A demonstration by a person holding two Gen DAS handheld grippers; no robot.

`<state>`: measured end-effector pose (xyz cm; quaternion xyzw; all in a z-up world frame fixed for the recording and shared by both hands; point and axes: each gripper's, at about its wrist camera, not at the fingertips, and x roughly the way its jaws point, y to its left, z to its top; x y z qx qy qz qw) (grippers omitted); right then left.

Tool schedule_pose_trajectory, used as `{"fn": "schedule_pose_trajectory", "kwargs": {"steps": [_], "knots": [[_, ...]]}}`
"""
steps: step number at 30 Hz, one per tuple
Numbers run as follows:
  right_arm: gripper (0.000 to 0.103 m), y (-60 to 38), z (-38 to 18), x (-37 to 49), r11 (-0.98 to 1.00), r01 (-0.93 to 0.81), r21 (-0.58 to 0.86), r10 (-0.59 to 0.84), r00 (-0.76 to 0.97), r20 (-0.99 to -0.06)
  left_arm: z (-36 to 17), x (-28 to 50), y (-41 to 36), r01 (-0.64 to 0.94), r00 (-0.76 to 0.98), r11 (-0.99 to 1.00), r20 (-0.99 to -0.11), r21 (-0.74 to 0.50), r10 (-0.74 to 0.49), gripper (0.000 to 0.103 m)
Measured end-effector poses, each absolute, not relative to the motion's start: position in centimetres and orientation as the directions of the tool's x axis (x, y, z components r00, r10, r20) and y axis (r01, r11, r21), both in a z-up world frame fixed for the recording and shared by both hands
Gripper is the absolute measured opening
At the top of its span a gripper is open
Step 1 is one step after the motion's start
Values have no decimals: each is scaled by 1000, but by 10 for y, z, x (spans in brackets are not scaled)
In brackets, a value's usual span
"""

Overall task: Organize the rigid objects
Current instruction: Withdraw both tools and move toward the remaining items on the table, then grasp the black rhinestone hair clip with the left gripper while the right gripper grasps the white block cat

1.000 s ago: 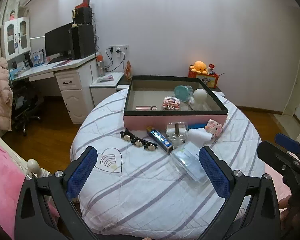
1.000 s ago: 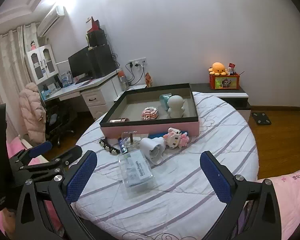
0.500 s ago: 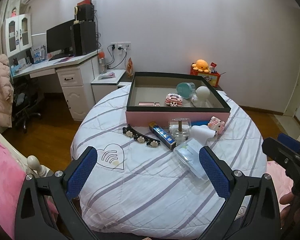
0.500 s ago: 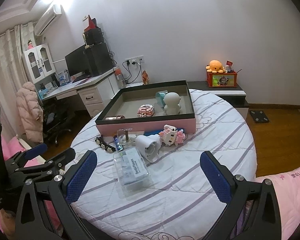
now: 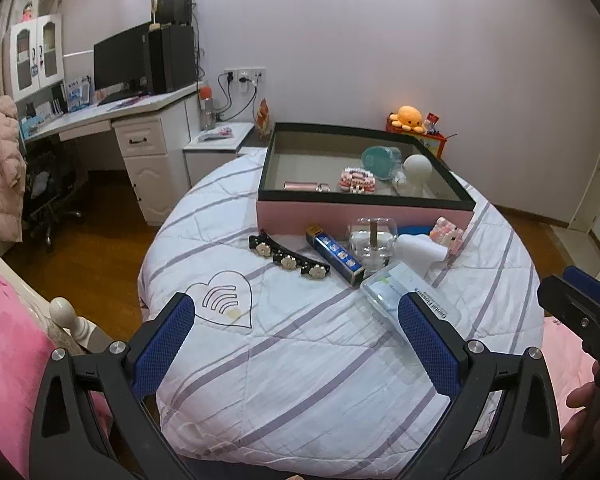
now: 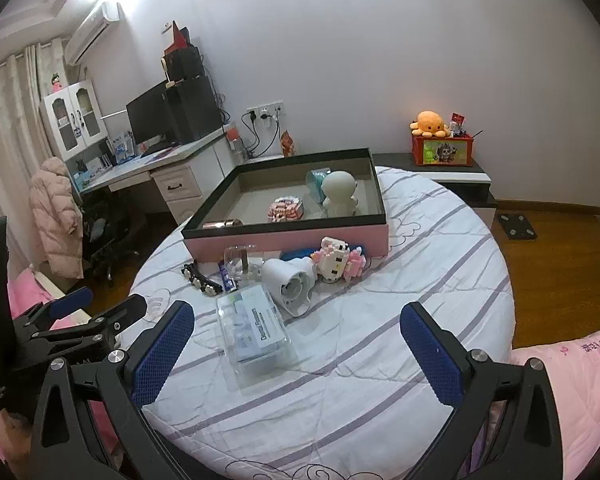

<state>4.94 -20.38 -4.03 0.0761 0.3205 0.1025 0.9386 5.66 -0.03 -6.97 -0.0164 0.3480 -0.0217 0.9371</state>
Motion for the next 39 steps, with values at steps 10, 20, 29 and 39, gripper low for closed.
{"fn": "schedule_pose_trajectory", "kwargs": {"steps": [10, 20, 29, 39], "knots": [[103, -216, -65, 74, 973, -104, 206, 213, 745, -631, -103, 89, 14, -8, 703, 998, -711, -56, -35, 103], [103, -233, -84, 125, 973, -51, 225, 192, 718, -669, -127, 139, 21, -34, 663, 997, -748, -72, -31, 103], [103, -233, -94, 162, 972, -44, 232, 196, 699, -688, -146, 180, 15, -22, 615, 998, -788, -56, -31, 103], [95, -226, -123, 200, 959, -47, 281, 243, 651, -719, -150, 187, 24, 17, 617, 994, -782, -104, -92, 90]]}}
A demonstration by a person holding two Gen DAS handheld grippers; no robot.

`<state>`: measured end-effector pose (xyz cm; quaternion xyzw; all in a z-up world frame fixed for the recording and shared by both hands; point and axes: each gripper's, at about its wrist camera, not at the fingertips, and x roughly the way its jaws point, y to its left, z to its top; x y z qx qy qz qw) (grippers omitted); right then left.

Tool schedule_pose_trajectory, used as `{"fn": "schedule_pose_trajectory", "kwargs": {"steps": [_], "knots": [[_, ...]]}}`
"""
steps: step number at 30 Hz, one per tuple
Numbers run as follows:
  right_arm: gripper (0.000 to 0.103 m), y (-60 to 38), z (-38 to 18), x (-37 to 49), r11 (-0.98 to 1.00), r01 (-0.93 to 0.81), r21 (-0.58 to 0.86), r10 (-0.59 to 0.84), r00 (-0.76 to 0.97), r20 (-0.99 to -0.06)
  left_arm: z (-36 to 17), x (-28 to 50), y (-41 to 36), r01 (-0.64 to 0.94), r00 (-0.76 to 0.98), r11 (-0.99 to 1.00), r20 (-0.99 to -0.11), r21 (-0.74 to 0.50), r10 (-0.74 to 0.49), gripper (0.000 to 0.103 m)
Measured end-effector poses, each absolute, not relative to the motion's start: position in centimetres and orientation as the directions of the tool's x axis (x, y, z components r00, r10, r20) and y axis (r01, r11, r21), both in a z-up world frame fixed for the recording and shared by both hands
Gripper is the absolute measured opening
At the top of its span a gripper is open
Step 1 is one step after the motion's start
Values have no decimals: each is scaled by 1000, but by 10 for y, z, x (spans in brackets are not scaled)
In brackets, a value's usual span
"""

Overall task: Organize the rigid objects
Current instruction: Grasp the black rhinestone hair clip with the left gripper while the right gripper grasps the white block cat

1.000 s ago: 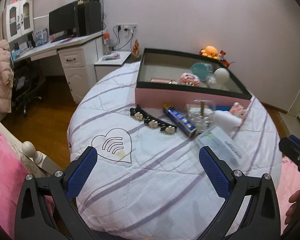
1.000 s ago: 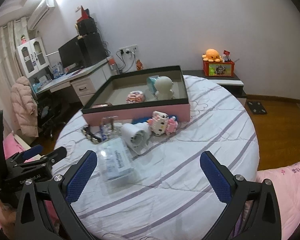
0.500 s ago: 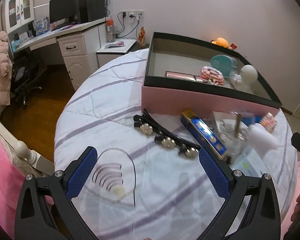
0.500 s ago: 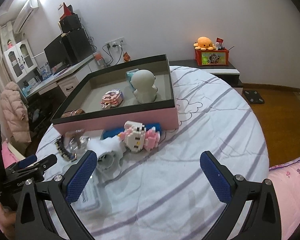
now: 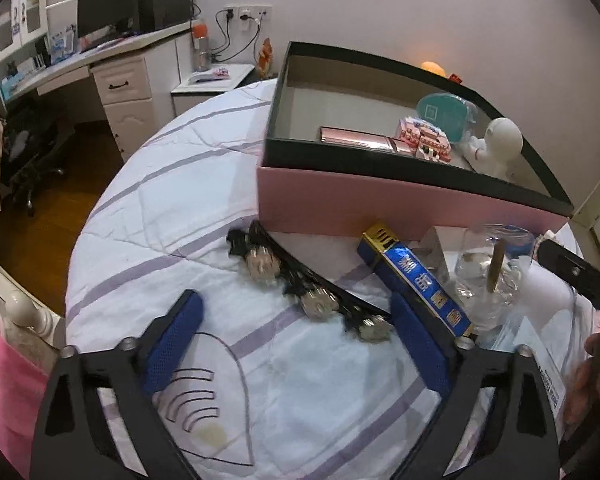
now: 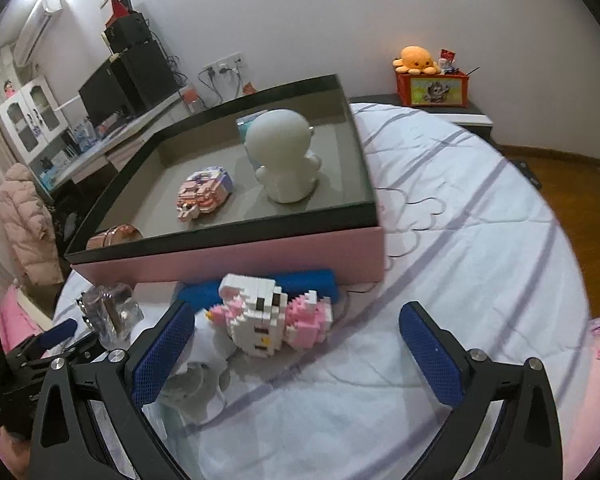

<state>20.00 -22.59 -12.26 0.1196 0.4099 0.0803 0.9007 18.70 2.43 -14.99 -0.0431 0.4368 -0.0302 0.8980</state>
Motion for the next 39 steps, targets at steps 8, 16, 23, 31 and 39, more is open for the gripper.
{"fn": "schedule_pose_trajectory", "kwargs": {"steps": [8, 16, 23, 31, 39], "knots": [[68, -227, -125, 196, 951, -64, 302, 269, 652, -709, -145, 185, 41, 30, 632, 990, -764, -138, -125, 57], [71, -227, -126, 202, 954, -47, 296, 254, 651, -715, -149, 196, 37, -7, 631, 995, -773, -96, -70, 78], [62, -228, -125, 197, 953, -70, 294, 266, 656, -707, -148, 188, 53, -2, 646, 990, -756, -138, -105, 30], [46, -238, -118, 176, 958, -62, 279, 244, 685, -686, -149, 181, 64, 19, 656, 987, -743, -158, -132, 27], [60, -227, -129, 179, 979, -51, 198, 183, 648, -739, -149, 194, 47, 21, 648, 996, -758, -84, -78, 36]]}}
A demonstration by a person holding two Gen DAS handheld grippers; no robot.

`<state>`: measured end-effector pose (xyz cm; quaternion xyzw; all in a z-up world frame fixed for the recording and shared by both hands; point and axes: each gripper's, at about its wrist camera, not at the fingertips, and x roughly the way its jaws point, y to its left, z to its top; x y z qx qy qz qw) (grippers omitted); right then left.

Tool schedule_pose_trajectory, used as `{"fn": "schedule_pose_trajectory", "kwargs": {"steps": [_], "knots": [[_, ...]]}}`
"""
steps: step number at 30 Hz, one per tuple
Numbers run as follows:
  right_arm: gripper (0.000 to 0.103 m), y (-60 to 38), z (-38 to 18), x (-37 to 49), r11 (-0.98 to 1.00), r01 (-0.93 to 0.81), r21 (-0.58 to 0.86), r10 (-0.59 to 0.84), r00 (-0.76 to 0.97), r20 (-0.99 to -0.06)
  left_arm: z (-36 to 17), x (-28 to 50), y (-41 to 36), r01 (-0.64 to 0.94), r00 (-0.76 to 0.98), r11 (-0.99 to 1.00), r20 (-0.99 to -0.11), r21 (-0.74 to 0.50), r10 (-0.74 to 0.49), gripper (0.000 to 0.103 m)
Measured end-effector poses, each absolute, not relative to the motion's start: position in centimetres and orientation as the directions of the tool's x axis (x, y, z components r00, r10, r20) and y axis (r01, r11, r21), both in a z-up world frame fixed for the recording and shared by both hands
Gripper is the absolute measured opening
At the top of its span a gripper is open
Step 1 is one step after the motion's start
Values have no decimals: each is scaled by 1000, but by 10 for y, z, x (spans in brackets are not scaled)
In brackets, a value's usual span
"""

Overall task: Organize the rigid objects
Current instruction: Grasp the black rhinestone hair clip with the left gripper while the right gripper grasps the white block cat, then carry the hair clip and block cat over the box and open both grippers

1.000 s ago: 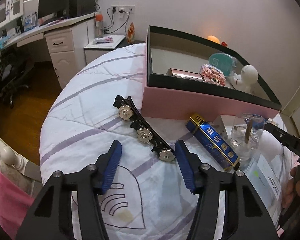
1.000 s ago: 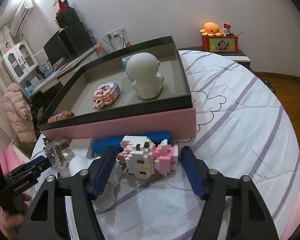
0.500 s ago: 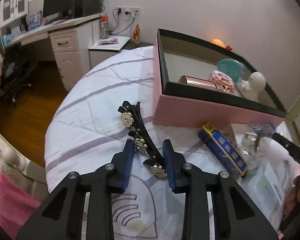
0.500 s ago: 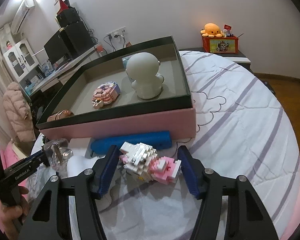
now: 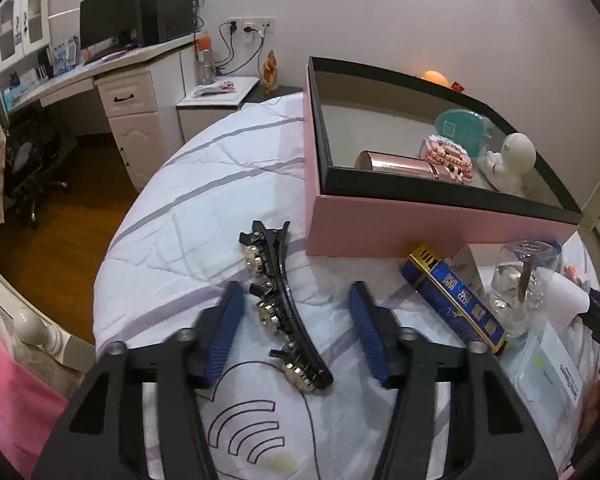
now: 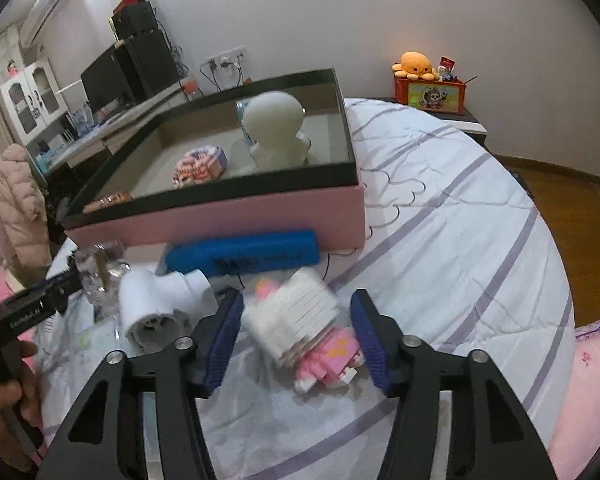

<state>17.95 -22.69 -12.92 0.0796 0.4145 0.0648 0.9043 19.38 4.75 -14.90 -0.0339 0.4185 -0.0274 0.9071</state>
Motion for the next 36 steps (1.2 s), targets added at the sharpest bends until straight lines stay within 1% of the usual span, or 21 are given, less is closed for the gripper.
{"fn": "schedule_pose_trajectory", "kwargs": {"steps": [1, 4, 5, 6, 7, 15, 16, 26, 30, 36], "knots": [[60, -228, -130, 179, 978, -51, 204, 188, 648, -738, -149, 194, 48, 21, 647, 996, -758, -90, -82, 28], [58, -230, -131, 175, 979, -61, 196, 188, 647, -738, -149, 193, 57, 21, 649, 990, -752, -140, -120, 26], [50, -231, -131, 173, 978, -59, 199, 188, 650, -736, -149, 192, 59, 18, 650, 989, -750, -149, -125, 26], [46, -233, -130, 173, 978, -54, 200, 186, 653, -734, -148, 191, 60, 15, 653, 988, -747, -157, -128, 25], [44, -235, -130, 172, 977, -55, 207, 191, 659, -728, -147, 190, 61, 14, 655, 987, -744, -162, -132, 24], [44, -243, -127, 165, 972, -58, 226, 205, 676, -708, -139, 177, 71, 13, 671, 983, -728, -180, -142, 21], [44, -243, -126, 163, 972, -60, 229, 208, 678, -705, -136, 175, 71, 15, 675, 984, -724, -179, -142, 19], [44, -245, -105, 152, 968, -82, 235, 224, 700, -678, -130, 171, 68, 37, 679, 980, -715, -195, -168, 19], [45, -245, -97, 148, 966, -91, 241, 233, 711, -664, -111, 162, 65, 52, 708, 981, -686, -189, -170, 19], [45, -236, -66, 150, 963, -143, 229, 258, 737, -625, -73, 158, 56, 83, 753, 983, -636, -163, -169, 19]]}}
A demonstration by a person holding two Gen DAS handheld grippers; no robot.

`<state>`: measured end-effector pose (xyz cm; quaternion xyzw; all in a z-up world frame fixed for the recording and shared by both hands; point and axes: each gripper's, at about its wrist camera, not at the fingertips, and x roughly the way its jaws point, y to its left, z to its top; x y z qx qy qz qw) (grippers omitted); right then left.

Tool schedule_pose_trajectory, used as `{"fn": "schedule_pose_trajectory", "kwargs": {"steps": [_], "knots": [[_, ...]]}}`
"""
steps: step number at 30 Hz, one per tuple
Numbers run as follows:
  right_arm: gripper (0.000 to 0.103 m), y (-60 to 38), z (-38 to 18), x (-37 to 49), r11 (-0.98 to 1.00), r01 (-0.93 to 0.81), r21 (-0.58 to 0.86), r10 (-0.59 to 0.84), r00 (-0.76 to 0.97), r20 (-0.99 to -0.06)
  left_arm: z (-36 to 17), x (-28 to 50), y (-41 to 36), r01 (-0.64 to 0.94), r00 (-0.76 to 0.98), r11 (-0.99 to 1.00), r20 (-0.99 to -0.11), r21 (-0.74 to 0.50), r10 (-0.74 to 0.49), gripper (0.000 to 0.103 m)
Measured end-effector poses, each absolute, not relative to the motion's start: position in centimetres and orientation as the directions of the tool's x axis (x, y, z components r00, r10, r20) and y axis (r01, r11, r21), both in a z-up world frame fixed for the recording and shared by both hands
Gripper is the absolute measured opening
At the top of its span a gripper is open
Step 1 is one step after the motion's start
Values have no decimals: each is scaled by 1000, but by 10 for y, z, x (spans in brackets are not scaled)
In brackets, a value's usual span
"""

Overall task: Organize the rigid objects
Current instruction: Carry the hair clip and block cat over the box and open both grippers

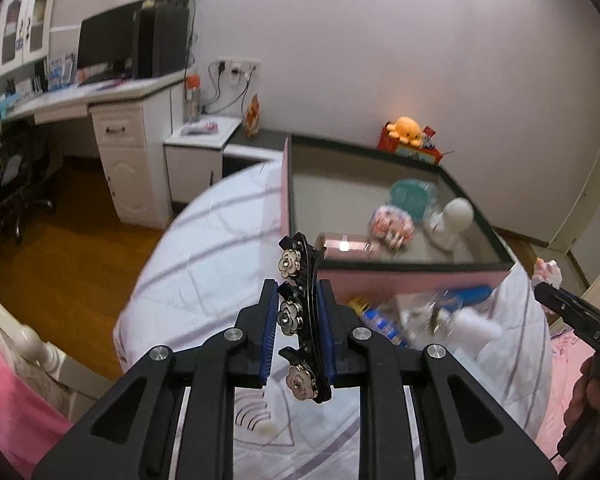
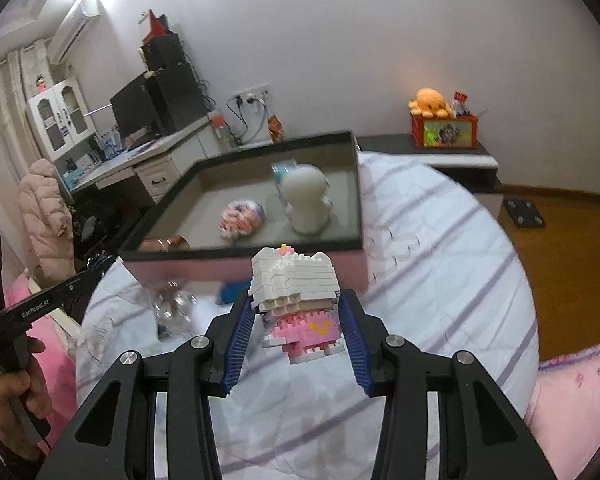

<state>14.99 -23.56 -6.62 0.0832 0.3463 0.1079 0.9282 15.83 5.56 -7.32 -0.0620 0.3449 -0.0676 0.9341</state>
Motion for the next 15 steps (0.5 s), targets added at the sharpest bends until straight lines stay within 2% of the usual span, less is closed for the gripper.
{"fn": "schedule_pose_trajectory", "kwargs": {"steps": [8, 15], "knots": [[45, -217, -23, 185, 956, -218, 196, 292, 752, -590, -27, 187, 33, 145, 783, 980, -589, -139, -200, 19], [45, -203, 1, 250, 949, -252, 187, 314, 732, -604, -10, 240, 9, 183, 778, 975, -588, -123, -220, 19]]}}
